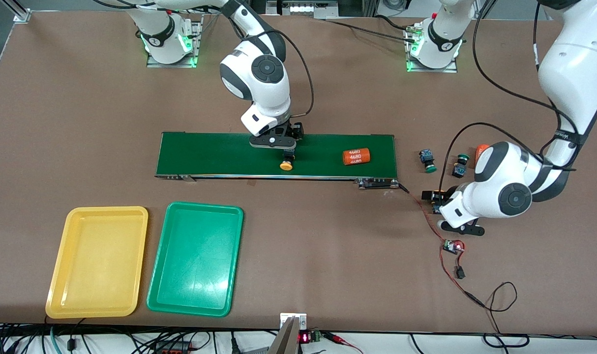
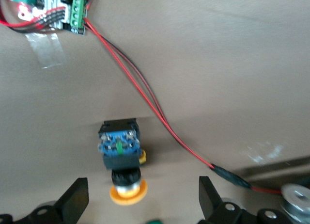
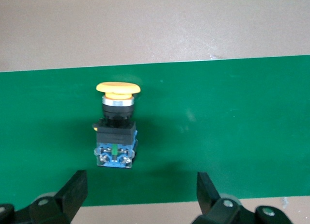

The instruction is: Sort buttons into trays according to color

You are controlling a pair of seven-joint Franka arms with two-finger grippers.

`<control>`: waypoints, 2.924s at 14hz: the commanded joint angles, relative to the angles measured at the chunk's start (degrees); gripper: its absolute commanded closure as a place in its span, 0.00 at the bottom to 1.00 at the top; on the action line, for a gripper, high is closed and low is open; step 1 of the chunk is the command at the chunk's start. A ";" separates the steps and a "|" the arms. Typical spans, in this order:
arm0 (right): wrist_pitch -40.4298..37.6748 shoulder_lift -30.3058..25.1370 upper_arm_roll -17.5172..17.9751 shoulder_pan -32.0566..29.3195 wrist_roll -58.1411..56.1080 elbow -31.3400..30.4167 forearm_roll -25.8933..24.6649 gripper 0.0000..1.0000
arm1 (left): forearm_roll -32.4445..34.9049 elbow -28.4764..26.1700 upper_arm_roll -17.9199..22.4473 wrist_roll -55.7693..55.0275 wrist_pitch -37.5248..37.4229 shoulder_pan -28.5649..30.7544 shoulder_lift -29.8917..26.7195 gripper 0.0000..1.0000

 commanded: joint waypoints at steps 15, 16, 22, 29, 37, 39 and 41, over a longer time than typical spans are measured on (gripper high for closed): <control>-0.83 5.85 -2.65 -0.01 3.57 4.33 -0.79 0.30 | 1.99 1.01 -1.92 -1.19 -3.30 -1.38 0.09 0.87; -0.92 5.85 -2.65 -0.10 3.57 4.33 -0.79 0.51 | 2.08 1.10 -5.08 -3.73 -7.61 -0.85 0.00 0.87; -7.39 4.19 -6.24 -0.89 -0.88 9.67 -0.26 1.00 | 1.90 -1.87 -18.72 -15.32 -18.37 1.17 0.17 0.87; -17.79 -0.65 -15.47 -10.98 -40.48 15.14 4.58 0.99 | 1.99 -10.67 -19.53 -30.72 -8.62 -2.16 0.79 0.75; -8.07 4.78 -16.36 -32.69 -77.09 15.05 3.96 0.98 | 3.13 0.00 -20.59 -27.67 -17.99 1.70 0.43 0.00; -2.36 7.94 -16.36 -34.80 -79.39 15.05 3.87 0.98 | 3.83 4.52 -16.65 -22.42 -20.91 1.88 0.44 0.00; 4.24 11.11 -16.36 -36.65 -82.98 15.05 3.78 0.98 | 8.03 4.79 -14.79 -15.73 -21.10 3.80 0.26 0.00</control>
